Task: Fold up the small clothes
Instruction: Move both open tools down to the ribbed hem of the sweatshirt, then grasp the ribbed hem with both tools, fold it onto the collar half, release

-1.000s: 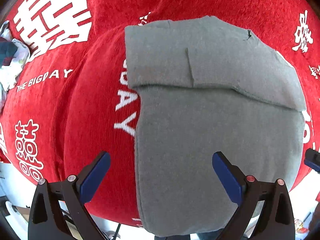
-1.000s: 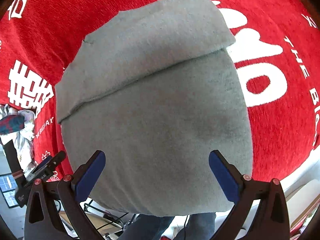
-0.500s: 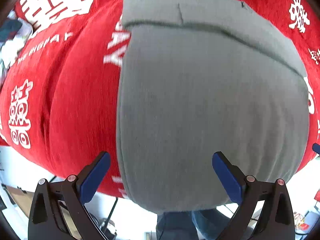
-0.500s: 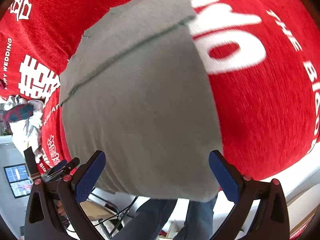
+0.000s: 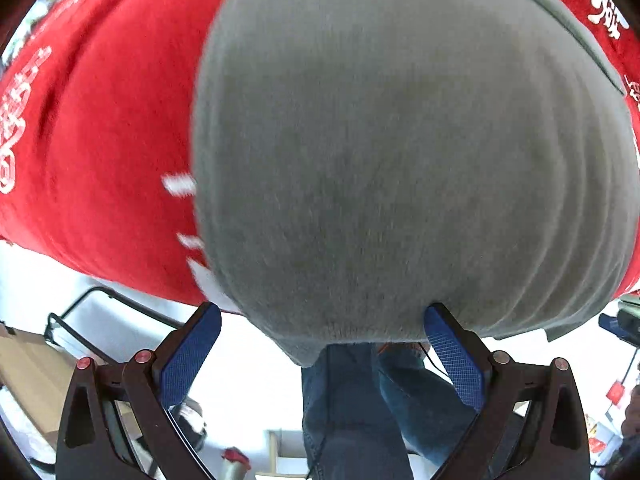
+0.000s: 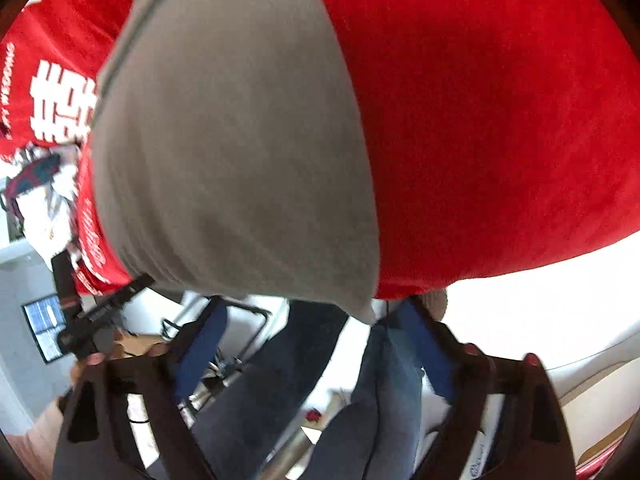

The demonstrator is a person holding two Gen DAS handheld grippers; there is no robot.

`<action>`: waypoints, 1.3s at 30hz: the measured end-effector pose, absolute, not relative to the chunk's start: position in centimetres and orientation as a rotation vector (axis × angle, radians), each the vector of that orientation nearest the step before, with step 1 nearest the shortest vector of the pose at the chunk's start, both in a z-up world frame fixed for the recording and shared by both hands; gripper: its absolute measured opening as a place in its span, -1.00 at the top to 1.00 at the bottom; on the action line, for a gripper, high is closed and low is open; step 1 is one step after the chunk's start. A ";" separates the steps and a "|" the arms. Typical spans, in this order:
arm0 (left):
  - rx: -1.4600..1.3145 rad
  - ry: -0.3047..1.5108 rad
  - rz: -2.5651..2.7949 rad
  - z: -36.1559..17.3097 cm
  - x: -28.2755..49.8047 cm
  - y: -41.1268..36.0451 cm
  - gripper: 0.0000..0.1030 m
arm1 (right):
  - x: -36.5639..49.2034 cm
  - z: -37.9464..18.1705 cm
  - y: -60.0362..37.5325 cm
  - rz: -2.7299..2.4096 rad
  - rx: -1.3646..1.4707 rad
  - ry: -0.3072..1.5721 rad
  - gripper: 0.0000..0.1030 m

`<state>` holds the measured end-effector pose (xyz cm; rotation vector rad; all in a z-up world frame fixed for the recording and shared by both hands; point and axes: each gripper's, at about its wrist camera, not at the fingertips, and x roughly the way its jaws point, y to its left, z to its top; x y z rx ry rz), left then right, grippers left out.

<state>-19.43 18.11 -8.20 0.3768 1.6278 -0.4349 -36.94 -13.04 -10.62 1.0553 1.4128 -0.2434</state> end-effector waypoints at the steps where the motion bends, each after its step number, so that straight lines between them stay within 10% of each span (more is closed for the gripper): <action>1: 0.360 1.631 -0.443 -8.5 -19.4 18.4 -0.98 | -36.8 -11.1 -12.7 -0.237 1.049 1.424 -0.63; 6: 0.350 1.634 -0.484 -9.1 -20.1 19.3 -0.97 | -36.2 -13.9 -11.7 -0.181 1.015 1.475 -0.47; 9: 0.310 1.649 -0.539 -9.0 -21.1 20.0 -0.47 | -36.0 -14.1 -11.7 -0.185 1.018 1.482 0.02; 11: 0.307 1.642 -0.564 -8.5 -21.4 20.1 0.18 | -36.5 -13.9 -11.9 -0.188 1.039 1.473 0.86; 13: 0.289 1.658 -0.607 -8.0 -21.9 20.2 0.73 | -36.8 -13.1 -12.0 -0.182 1.052 1.443 0.86; 26: 0.136 1.544 -0.788 2.3 -16.0 19.6 0.76 | -32.7 -1.8 -16.4 -0.018 1.207 1.068 0.86; 39: 0.221 1.430 -0.790 -0.5 -3.5 10.4 0.75 | -23.1 -3.3 -24.2 -0.262 1.300 0.976 0.86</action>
